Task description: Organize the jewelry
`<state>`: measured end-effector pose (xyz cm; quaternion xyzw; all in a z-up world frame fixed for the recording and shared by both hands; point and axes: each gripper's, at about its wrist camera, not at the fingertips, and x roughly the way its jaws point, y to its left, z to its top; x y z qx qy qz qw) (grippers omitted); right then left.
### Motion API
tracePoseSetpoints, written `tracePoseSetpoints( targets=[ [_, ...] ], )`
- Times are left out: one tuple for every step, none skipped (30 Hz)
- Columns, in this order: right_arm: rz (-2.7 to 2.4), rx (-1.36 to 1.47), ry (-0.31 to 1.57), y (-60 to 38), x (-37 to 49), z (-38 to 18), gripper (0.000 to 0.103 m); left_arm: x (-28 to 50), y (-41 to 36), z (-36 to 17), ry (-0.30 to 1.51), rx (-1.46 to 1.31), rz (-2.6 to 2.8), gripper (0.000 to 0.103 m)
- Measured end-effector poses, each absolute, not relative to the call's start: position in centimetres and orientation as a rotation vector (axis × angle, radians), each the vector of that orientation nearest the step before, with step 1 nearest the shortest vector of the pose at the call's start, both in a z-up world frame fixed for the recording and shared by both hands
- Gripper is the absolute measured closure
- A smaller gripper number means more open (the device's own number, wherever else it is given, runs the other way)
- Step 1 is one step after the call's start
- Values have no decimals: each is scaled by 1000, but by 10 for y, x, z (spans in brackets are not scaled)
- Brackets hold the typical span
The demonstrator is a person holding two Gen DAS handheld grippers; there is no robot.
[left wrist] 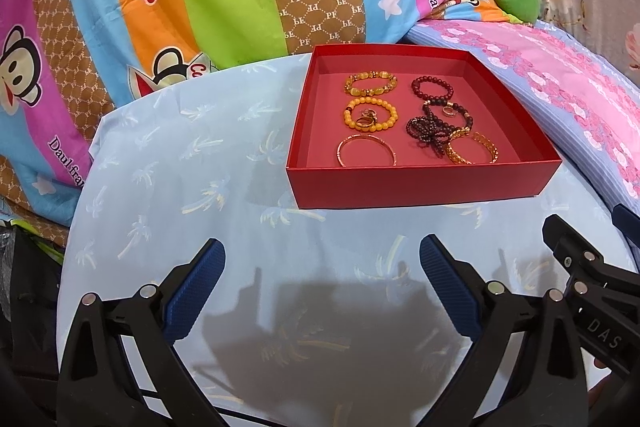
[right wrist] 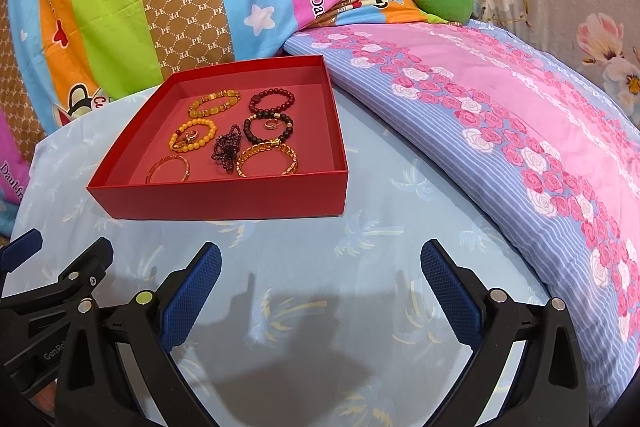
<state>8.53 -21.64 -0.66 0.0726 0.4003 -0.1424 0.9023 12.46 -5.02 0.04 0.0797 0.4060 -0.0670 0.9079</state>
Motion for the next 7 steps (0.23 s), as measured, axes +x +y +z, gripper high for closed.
tracePoseSetpoints(
  targets=[
    [-294,149,827,-217,84,-7,6,124,-50,0,835,164,-136,10],
    [-295,149,827,-217,85,-7,6,124,-50,1,830,165,-132,10],
    [-296,150,827,-217,85,-7,6,123,-51,1,824,166,-129,10],
    [-294,151,828,-217,84,-7,6,124,-51,1,822,166,-130,10],
    [-294,151,828,-217,84,-7,6,124,-51,1,825,165,-134,10],
    [-295,149,827,-217,84,-7,6,125,-51,1,832,162,-139,10],
    [-295,148,827,-217,84,-7,6,126,-51,1,834,161,-141,10]
  ],
)
